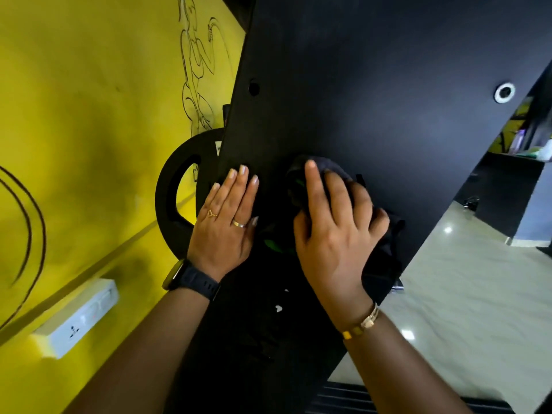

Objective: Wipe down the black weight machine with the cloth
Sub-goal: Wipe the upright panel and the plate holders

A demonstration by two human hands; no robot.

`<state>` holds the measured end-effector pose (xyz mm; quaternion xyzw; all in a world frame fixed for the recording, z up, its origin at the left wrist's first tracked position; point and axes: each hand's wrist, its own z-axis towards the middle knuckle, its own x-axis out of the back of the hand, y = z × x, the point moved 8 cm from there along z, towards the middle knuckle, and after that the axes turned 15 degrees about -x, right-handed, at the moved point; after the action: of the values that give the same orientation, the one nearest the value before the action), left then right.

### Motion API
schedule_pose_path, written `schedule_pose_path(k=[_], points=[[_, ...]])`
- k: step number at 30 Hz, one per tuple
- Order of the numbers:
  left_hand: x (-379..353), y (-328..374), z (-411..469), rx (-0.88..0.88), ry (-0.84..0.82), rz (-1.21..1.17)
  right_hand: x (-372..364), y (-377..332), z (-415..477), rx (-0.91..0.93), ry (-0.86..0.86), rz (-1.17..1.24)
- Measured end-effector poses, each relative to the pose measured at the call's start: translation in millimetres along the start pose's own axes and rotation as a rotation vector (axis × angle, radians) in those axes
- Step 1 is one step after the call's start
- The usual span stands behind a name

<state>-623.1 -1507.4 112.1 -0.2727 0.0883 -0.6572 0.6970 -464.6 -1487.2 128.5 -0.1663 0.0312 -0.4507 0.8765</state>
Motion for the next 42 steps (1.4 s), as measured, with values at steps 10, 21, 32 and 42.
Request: schedule_pose_path(k=[10,21,32,42], points=[[1,1,-8,-0.031,-0.007,0.058,-17,-3,-105,0.404,-0.098,-0.112],[-4,5,-15,-0.064,0.019,0.014,7,65,-21,-0.191,0.001,0.099],[5,-8,-11,-0.234,-0.066,0.056,-25,48,-178,0.327,-0.204,-0.094],[17,-11,28,-0.583,-0.079,0.089,-30,-34,-132,0.308,-0.149,0.048]])
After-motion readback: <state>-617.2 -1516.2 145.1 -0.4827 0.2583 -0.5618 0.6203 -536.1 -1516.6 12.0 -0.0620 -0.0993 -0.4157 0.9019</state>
